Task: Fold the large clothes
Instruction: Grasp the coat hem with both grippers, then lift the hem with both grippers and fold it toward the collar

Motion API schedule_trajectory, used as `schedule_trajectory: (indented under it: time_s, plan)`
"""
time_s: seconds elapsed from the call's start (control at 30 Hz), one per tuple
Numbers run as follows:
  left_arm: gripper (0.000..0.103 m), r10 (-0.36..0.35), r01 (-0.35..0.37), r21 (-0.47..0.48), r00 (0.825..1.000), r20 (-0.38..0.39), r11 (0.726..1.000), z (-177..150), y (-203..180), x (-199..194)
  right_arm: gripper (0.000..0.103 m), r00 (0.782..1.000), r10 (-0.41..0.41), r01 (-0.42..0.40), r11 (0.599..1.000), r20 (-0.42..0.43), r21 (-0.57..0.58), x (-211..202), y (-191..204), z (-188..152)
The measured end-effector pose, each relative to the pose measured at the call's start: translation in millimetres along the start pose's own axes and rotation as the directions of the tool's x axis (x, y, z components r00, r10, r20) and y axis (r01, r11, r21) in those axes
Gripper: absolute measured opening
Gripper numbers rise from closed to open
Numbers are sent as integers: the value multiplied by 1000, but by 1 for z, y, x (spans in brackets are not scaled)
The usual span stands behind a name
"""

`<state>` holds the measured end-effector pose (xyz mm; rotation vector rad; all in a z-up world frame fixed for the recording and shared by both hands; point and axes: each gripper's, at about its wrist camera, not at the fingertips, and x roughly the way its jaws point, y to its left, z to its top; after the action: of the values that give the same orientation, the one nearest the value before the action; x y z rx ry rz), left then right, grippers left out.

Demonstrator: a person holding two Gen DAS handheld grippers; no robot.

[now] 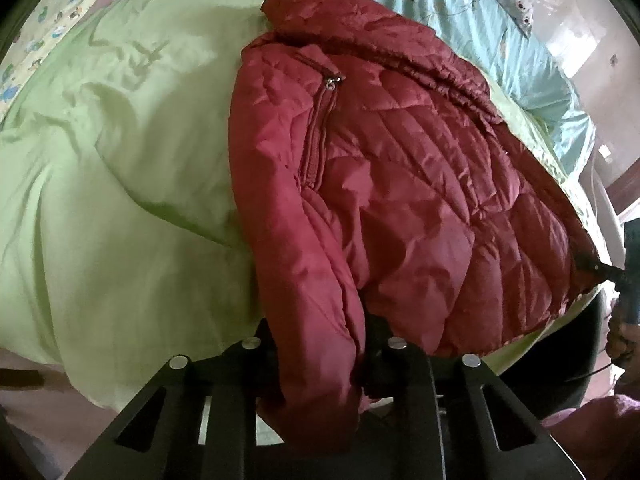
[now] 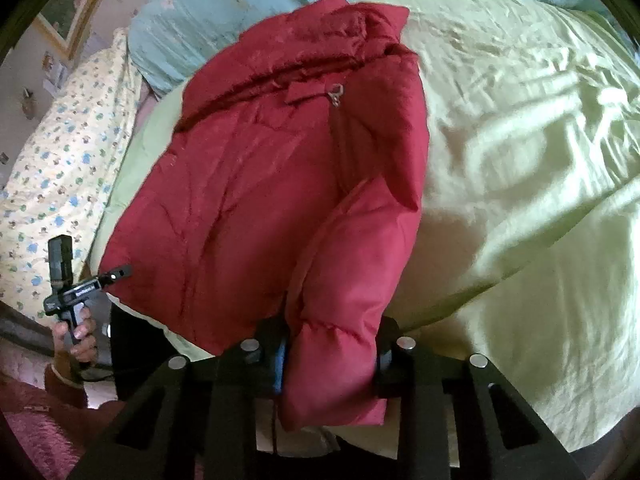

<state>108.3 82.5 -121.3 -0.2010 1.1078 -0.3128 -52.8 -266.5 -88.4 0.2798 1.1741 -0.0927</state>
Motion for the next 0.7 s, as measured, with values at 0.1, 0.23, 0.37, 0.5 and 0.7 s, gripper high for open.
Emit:
schedule_trajectory:
  time_s: [0.1, 0.23, 0.37, 0.5, 0.7]
  plan:
    - [20, -2, 2, 11, 1000, 25, 1000, 0, -5, -8, 26, 999, 34, -34, 999, 30, 2, -6, 2, 3]
    - [18, -19, 18, 12, 998, 62, 1000, 4, -7, -22, 24, 994, 72, -71, 997, 76, -13, -18, 9, 9]
    - [18, -31, 28, 31, 993, 112, 999, 13, -9, -42, 24, 987, 103, -100, 994, 122, -32, -31, 15, 19]
    - [18, -51, 41, 55, 980, 190, 998, 29, -17, -65, 23, 976, 128, -119, 991, 173, -62, -43, 23, 33]
    - [18, -89, 74, 61, 951, 297, 995, 48, -23, -90, 23, 956, 169, -152, 984, 241, -87, -56, 30, 58]
